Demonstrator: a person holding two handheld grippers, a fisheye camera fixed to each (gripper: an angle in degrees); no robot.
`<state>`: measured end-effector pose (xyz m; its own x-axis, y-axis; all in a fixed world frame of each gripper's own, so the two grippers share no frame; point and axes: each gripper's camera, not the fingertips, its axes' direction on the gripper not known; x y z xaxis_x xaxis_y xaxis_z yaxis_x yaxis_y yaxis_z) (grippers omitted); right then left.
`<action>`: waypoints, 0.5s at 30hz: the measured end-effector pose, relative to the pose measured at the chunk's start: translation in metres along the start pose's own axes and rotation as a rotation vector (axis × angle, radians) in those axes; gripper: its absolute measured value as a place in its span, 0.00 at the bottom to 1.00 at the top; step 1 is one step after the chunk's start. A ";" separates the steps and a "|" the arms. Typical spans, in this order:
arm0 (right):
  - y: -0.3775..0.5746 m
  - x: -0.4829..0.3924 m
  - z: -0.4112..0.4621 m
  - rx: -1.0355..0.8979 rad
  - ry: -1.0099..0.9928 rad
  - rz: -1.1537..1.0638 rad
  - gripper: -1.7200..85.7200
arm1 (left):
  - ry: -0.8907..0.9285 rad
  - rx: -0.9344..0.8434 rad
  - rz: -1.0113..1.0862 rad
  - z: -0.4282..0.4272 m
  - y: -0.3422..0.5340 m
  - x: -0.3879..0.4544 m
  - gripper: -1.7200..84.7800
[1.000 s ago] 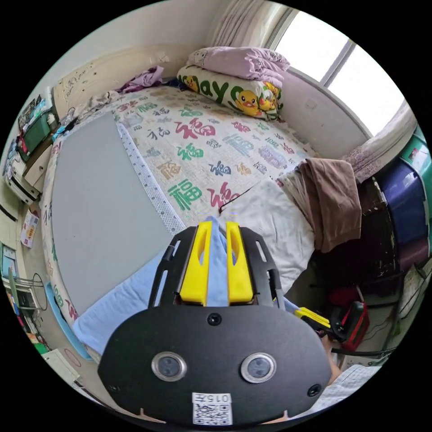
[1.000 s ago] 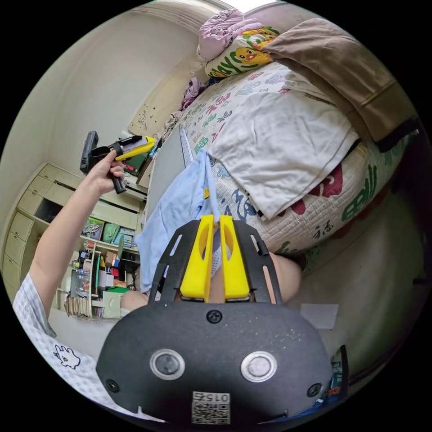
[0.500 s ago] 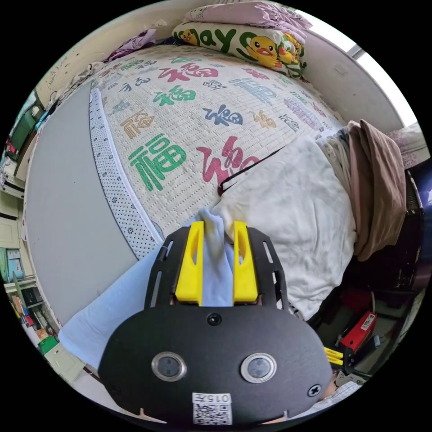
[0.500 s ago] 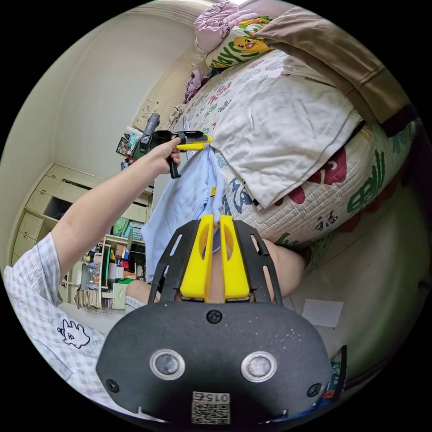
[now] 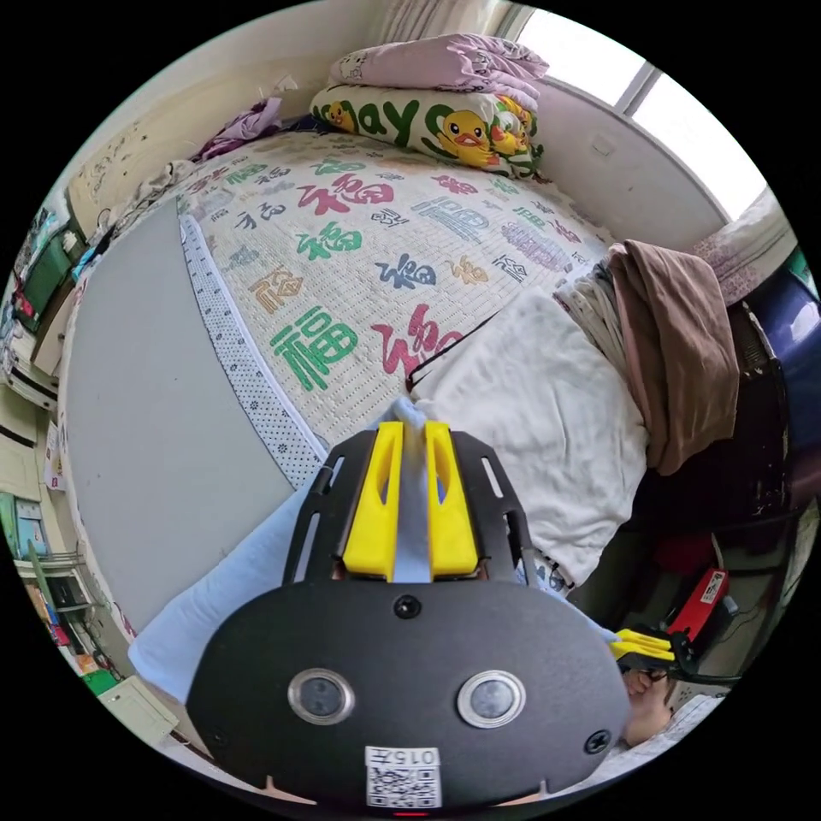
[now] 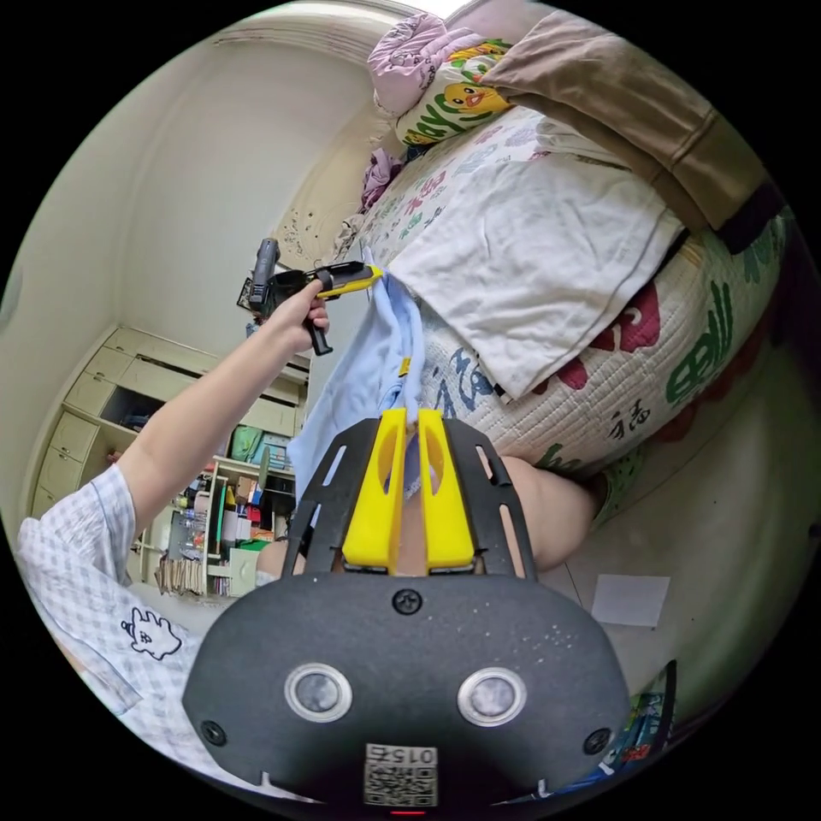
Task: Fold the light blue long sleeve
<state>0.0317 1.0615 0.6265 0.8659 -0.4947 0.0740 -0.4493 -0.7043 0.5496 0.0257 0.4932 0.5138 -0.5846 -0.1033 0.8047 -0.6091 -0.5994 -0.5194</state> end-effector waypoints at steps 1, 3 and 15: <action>0.003 -0.006 -0.001 0.007 -0.009 -0.011 0.04 | 0.002 0.003 -0.009 -0.003 0.006 -0.003 0.07; 0.008 -0.015 -0.003 0.010 -0.009 -0.032 0.04 | 0.020 0.017 -0.044 -0.008 0.016 -0.012 0.07; 0.042 -0.022 -0.052 0.170 0.094 -0.036 0.03 | 0.226 0.230 -0.068 -0.082 0.055 -0.031 0.06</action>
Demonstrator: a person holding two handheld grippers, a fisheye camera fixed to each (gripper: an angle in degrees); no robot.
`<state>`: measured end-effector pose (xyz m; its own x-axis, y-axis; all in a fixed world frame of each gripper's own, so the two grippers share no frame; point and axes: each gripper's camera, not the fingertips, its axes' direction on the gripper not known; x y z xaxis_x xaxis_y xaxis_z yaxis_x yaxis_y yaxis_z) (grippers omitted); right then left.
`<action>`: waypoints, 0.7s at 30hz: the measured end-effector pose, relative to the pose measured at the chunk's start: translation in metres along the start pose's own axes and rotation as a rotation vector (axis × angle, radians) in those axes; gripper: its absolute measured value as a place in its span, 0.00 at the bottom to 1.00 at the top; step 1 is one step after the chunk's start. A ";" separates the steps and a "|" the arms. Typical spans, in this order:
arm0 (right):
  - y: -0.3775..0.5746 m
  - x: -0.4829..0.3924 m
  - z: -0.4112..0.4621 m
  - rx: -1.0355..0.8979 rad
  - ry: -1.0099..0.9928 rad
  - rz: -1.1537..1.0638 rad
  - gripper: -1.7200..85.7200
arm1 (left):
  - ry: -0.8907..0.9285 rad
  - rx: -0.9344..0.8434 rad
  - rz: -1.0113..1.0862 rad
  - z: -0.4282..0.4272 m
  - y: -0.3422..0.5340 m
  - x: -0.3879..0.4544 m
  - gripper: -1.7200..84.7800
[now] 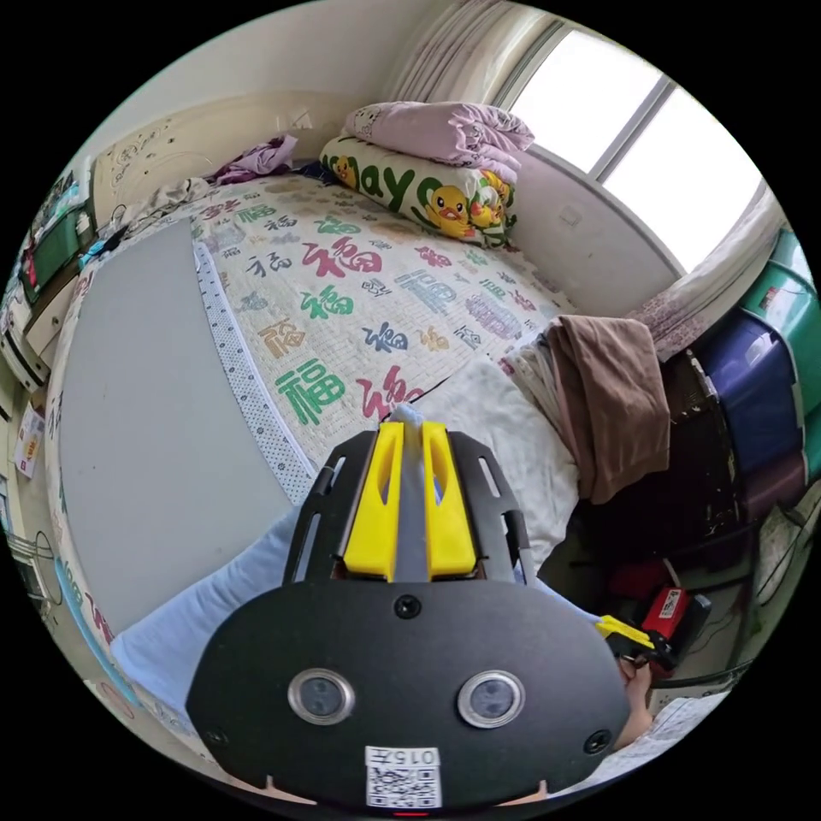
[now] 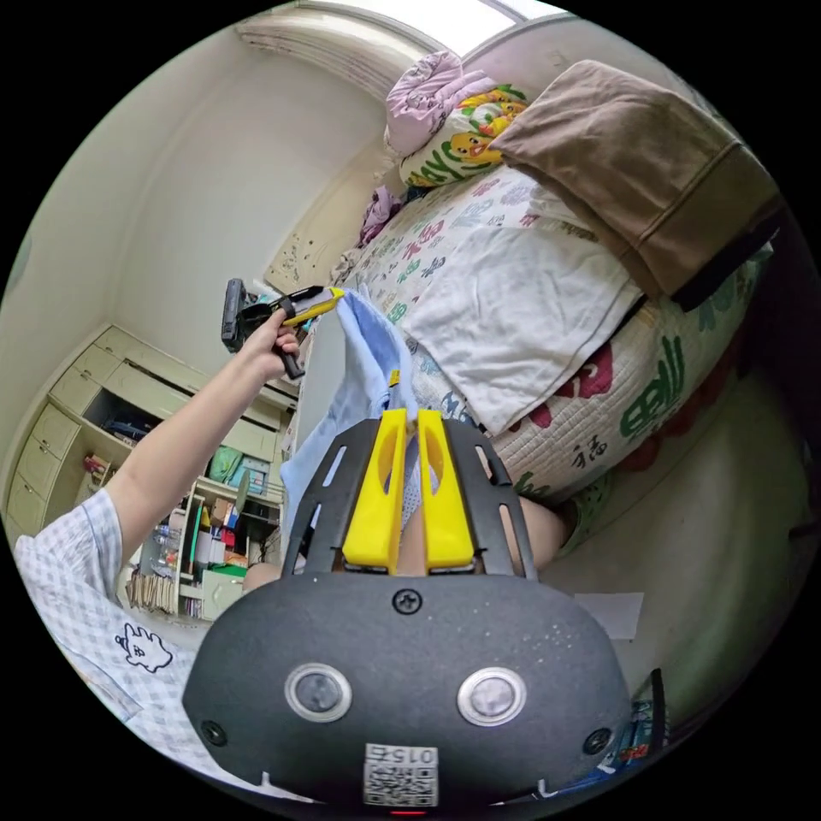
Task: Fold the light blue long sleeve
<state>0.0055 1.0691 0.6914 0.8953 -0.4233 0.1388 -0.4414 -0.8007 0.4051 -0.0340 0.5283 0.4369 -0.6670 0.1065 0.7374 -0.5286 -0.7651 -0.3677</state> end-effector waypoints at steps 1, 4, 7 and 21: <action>0.002 0.001 -0.016 0.038 0.008 0.001 0.03 | 0.040 0.028 0.001 -0.012 0.001 0.000 0.06; 0.010 -0.014 -0.051 0.106 0.008 -0.045 0.03 | 0.106 0.081 -0.001 -0.039 0.013 -0.009 0.06; 0.035 -0.060 -0.060 0.086 -0.038 -0.175 0.03 | 0.166 0.137 -0.038 -0.065 0.041 -0.039 0.06; 0.347 -0.284 0.191 -0.559 -0.266 -0.807 0.03 | -0.076 0.159 -0.497 -0.172 0.296 -0.308 0.06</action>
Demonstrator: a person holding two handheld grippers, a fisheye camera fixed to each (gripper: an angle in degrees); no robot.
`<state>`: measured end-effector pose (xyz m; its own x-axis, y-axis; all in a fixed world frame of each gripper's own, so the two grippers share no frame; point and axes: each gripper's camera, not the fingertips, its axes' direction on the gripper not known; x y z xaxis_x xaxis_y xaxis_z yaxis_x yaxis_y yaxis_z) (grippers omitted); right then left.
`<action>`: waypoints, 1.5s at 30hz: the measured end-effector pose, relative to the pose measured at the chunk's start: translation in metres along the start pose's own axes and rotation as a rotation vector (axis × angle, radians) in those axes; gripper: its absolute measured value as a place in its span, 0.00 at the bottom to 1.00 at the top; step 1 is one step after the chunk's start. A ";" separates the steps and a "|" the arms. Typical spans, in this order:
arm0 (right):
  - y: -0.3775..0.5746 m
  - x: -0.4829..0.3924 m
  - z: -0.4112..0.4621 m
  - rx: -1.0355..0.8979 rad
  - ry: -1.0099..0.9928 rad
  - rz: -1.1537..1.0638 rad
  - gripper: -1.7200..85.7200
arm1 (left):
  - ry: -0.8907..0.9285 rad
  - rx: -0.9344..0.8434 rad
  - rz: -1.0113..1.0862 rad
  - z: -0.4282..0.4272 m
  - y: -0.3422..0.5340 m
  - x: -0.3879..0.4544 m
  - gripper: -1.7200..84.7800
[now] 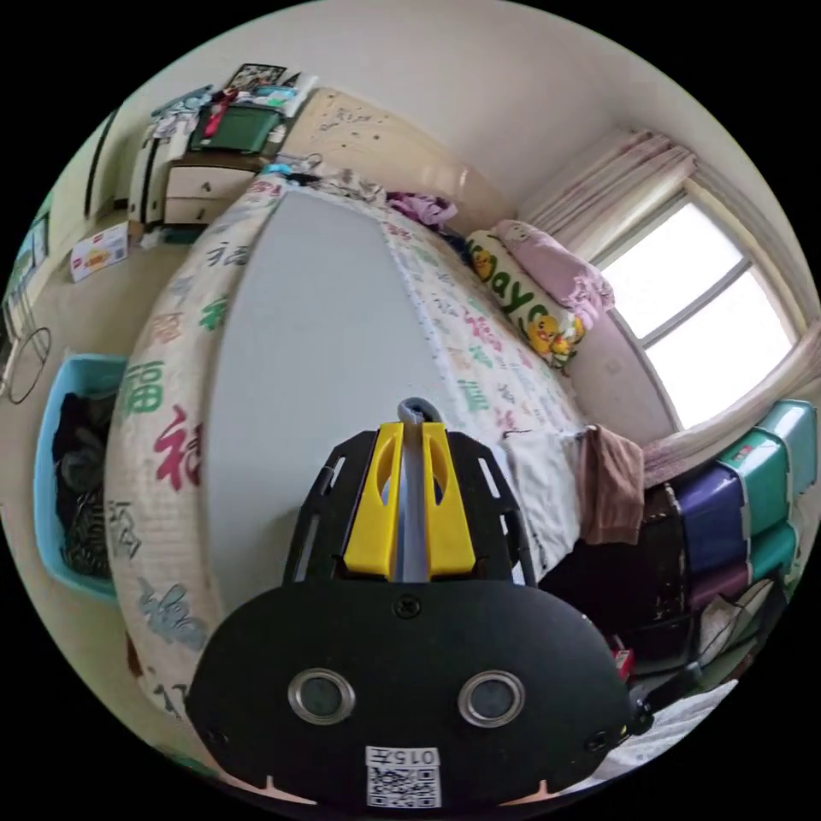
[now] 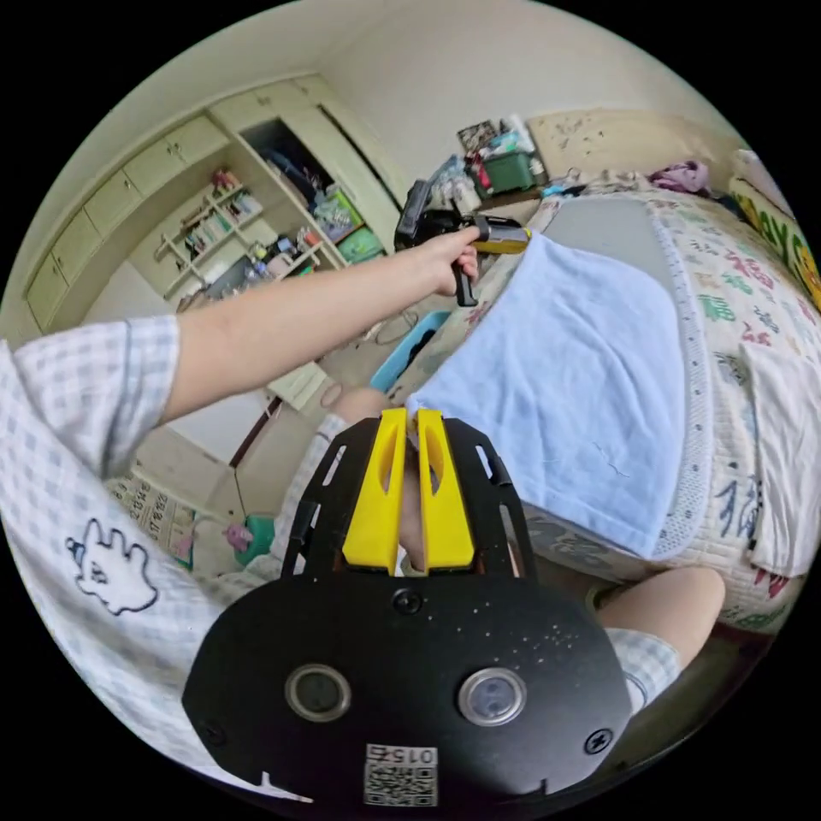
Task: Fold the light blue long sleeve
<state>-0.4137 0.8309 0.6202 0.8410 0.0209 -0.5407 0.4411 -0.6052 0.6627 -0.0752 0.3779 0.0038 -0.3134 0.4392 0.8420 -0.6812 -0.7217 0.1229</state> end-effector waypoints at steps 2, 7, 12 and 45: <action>0.011 -0.004 0.070 -0.139 0.008 0.020 0.03 | 0.022 -0.060 -0.061 0.013 0.022 -0.042 0.07; 0.045 0.001 0.137 -0.242 0.052 0.062 0.04 | 0.199 -0.028 -0.149 0.027 0.050 -0.088 0.10; 0.067 0.009 0.173 -0.297 0.068 0.072 0.04 | 0.368 -0.004 -0.245 0.047 0.054 -0.106 0.16; 0.269 0.275 0.061 -0.204 0.286 0.377 0.13 | -0.013 -0.243 0.118 0.019 0.245 0.132 0.15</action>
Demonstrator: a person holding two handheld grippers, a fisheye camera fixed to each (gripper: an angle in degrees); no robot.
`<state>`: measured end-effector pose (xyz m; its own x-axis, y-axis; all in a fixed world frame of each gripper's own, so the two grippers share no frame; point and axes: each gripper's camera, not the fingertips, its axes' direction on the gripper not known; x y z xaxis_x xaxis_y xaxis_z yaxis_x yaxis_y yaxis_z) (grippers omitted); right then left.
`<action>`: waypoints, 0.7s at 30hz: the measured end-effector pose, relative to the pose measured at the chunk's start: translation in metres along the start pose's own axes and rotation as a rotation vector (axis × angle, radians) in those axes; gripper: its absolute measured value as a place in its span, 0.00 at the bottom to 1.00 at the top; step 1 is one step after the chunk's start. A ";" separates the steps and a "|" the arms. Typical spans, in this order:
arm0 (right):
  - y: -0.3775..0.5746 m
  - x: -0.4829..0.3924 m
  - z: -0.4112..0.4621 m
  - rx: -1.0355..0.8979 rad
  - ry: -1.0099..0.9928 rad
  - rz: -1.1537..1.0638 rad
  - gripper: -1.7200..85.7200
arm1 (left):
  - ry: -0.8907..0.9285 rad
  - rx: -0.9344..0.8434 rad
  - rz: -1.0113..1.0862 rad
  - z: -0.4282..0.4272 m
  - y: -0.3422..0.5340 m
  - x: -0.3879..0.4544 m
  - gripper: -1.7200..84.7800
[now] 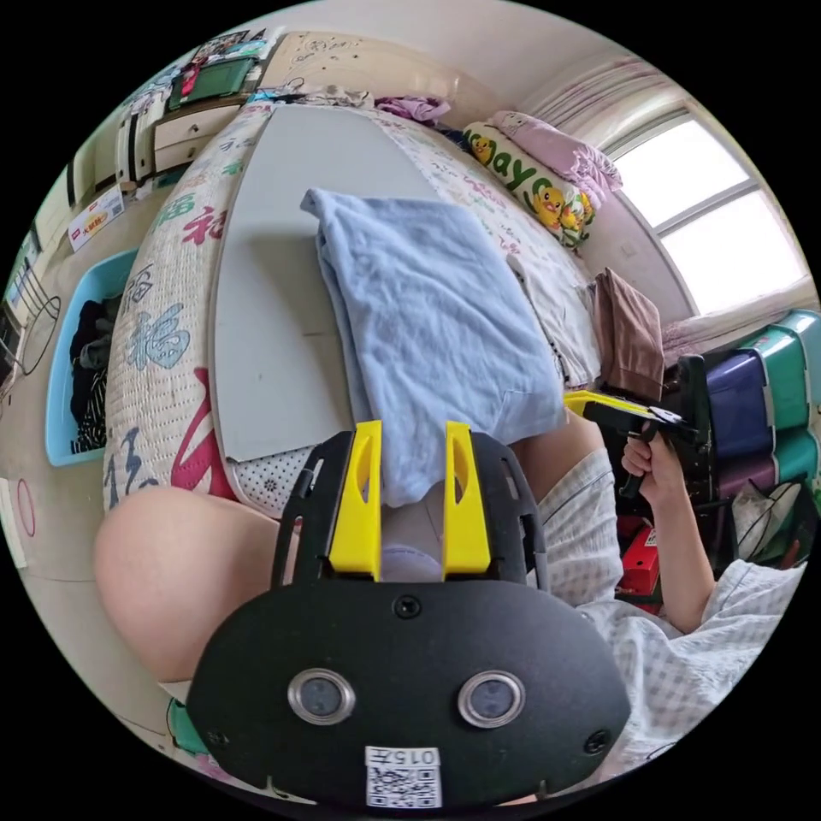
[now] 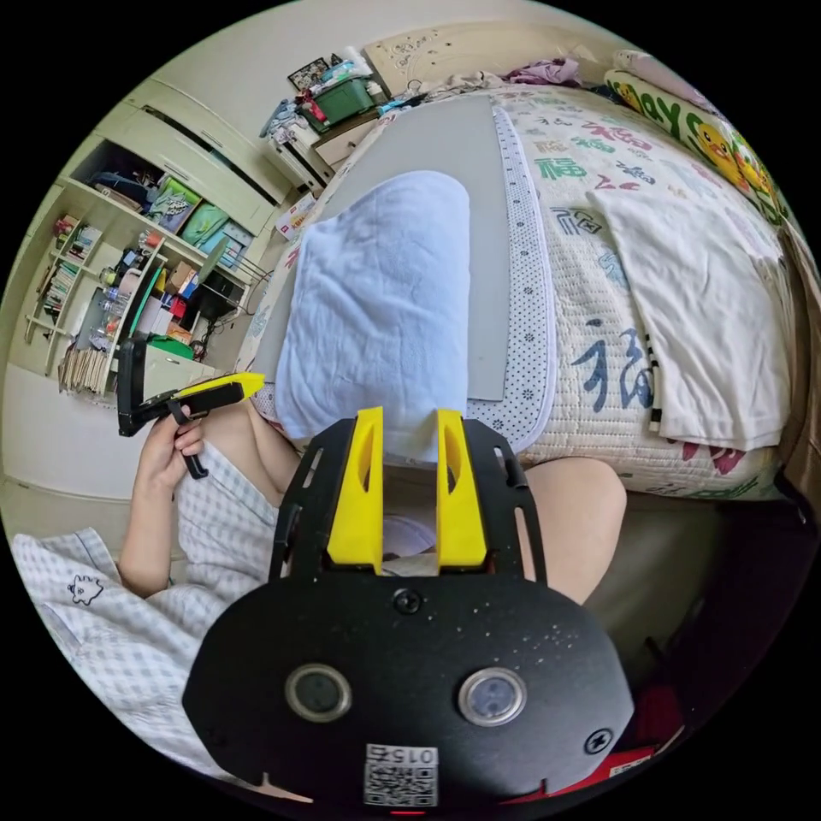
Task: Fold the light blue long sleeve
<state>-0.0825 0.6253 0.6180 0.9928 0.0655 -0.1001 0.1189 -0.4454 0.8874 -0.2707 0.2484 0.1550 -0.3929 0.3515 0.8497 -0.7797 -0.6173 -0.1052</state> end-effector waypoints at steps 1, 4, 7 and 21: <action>0.001 0.003 0.010 -0.011 0.015 0.001 0.13 | -0.027 -0.019 -0.018 0.006 -0.001 0.001 0.14; 0.000 0.009 0.029 -0.032 0.057 0.009 0.12 | 0.022 -0.027 0.019 0.012 -0.003 0.011 0.10; 0.000 0.016 0.037 -0.048 0.075 0.017 0.12 | -0.028 -0.033 0.027 0.014 -0.004 0.020 0.03; 0.016 0.039 0.047 -0.050 0.085 0.031 0.11 | 0.014 -0.032 -0.013 0.017 -0.015 0.027 0.11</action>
<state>-0.0413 0.5786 0.6065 0.9910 0.1294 -0.0356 0.0854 -0.4032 0.9111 -0.2607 0.2551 0.1881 -0.3888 0.3694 0.8440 -0.7999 -0.5898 -0.1104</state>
